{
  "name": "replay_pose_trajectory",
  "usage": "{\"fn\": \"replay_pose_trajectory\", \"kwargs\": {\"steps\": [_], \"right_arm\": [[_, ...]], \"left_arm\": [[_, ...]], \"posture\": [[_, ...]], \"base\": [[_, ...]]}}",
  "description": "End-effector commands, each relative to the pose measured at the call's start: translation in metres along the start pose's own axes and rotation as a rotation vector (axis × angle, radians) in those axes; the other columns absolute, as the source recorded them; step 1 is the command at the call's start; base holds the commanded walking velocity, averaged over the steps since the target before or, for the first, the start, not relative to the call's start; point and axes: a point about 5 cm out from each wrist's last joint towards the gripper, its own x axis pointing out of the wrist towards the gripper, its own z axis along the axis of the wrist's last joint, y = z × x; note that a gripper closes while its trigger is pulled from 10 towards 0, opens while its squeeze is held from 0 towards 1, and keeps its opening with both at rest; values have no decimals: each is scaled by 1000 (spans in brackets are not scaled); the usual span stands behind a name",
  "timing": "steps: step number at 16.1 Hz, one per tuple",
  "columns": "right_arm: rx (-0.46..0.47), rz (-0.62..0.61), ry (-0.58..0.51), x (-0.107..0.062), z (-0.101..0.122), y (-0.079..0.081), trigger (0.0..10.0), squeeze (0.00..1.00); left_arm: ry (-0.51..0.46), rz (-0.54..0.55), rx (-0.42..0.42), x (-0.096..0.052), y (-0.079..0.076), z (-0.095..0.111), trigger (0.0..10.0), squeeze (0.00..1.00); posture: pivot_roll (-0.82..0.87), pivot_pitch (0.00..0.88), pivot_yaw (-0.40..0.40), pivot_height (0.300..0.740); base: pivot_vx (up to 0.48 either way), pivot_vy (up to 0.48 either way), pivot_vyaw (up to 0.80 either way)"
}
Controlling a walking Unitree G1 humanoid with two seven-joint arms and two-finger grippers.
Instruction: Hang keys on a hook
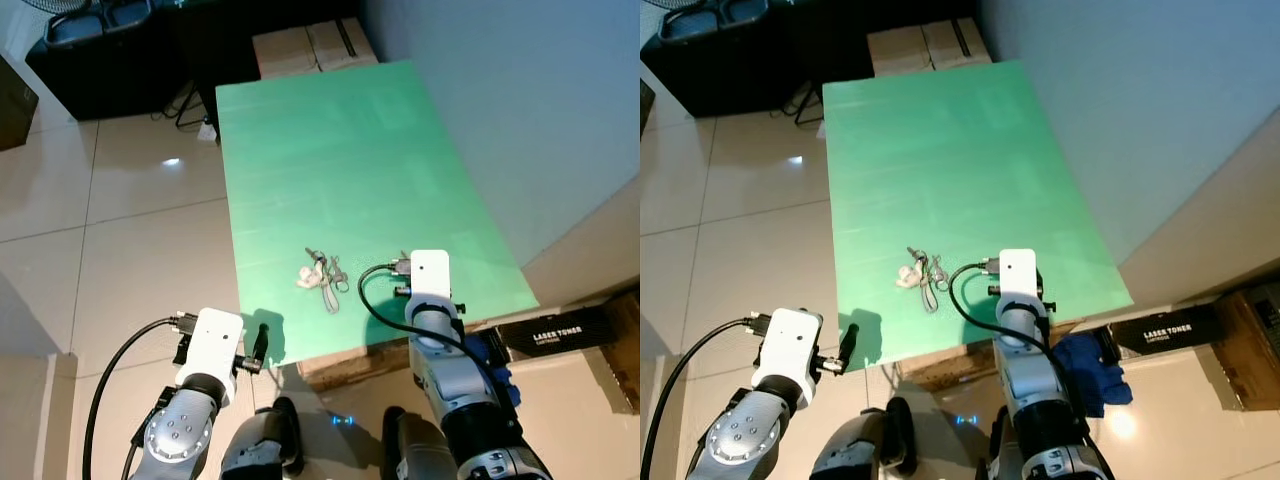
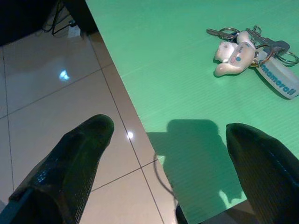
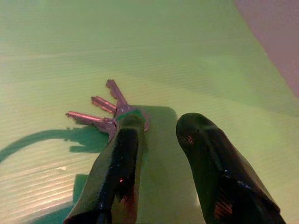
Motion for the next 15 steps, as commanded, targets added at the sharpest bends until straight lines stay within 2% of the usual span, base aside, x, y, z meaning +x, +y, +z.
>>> {"fn": "replay_pose_trajectory", "kwargs": {"steps": [1,7,13,14,15], "right_arm": [[-13,0,19,-2,-3,1,10000,0],[-66,8,47,9,-12,-2,10000,0],[-74,6,53,10,-16,0,10000,0],[-70,7,60,10,-18,1,0,0],[-64,12,62,10,-19,2,0,0]], "left_arm": [[27,-12,4,-3,0,-6,10000,0],[28,-13,7,-3,0,-6,10000,0],[30,-10,5,-6,0,-6,10000,0],[31,-11,6,-7,0,-7,10000,0],[32,-12,6,-7,0,-7,10000,0]], "posture": [[-47,276,97,740],[-38,277,100,740],[-32,281,97,740],[-31,279,98,740],[-29,278,98,740]], "base": [[0,0,0],[0,0,0],[0,0,0],[0,0,0],[0,0,0]]}}
